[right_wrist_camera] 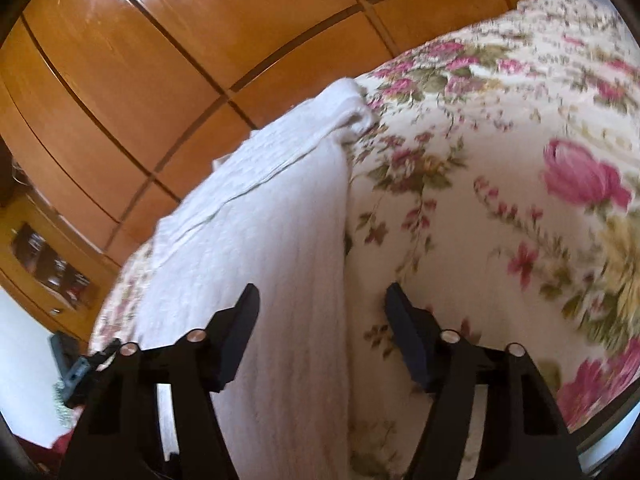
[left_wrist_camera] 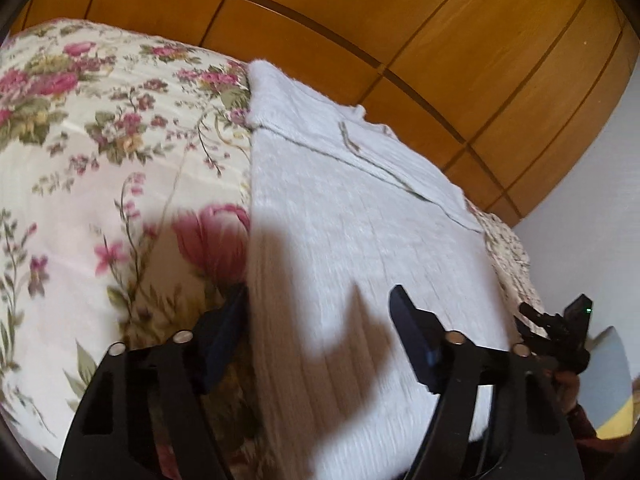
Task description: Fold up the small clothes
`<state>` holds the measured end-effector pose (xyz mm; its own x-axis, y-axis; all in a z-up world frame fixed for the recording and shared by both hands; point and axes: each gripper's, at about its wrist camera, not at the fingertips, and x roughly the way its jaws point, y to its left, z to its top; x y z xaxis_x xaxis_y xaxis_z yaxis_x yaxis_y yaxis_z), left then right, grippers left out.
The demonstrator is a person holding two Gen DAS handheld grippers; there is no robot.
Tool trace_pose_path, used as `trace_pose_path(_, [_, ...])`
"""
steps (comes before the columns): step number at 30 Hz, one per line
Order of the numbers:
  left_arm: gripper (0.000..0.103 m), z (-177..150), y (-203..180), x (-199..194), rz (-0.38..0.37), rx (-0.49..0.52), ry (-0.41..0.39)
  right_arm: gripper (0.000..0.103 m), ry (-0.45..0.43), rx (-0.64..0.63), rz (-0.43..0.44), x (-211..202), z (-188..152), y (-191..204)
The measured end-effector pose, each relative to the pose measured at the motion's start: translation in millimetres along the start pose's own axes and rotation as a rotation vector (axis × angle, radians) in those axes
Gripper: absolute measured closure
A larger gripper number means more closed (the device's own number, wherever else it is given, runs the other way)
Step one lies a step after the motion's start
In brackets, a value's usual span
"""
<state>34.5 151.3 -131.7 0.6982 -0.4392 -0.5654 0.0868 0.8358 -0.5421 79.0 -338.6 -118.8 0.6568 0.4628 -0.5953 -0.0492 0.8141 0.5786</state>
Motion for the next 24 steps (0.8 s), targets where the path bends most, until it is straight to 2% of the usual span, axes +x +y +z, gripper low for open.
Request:
trace_pose_path(4, [0.034, -10.1, -5.0, -2.1, -0.044, 0.016, 0.015, 0.048, 0.015, -0.006, 0.059, -3.2, -10.1, -0.3])
trace_pose_path(9, [0.049, -18.6, -4.9, -0.3, -0.101, -0.003, 0.042, 0.052, 0.035, 0.040, 0.170, -3.3, -20.5, -4.1])
trace_pose_path(13, [0.052, -21.8, -1.5, -0.5, -0.154, -0.034, 0.057, 0.052, 0.057, 0.020, 0.192, 0.1, -25.6, 1.2])
trace_pose_path(17, [0.052, -24.1, -4.6, 1.0, -0.180, -0.011, 0.086, 0.052, 0.086, -0.003, 0.210, 3.7, -32.1, 7.2])
trace_pose_path(21, [0.052, -29.1, -5.9, 4.3, -0.262, -0.025, 0.122, 0.052, 0.107, -0.044, 0.208, 6.2, -38.6, 14.7])
trace_pose_path(24, [0.052, -33.1, -10.4, 7.5, -0.296, -0.022, 0.140, 0.052, 0.112, -0.041, 0.213, 7.3, -40.2, 15.5])
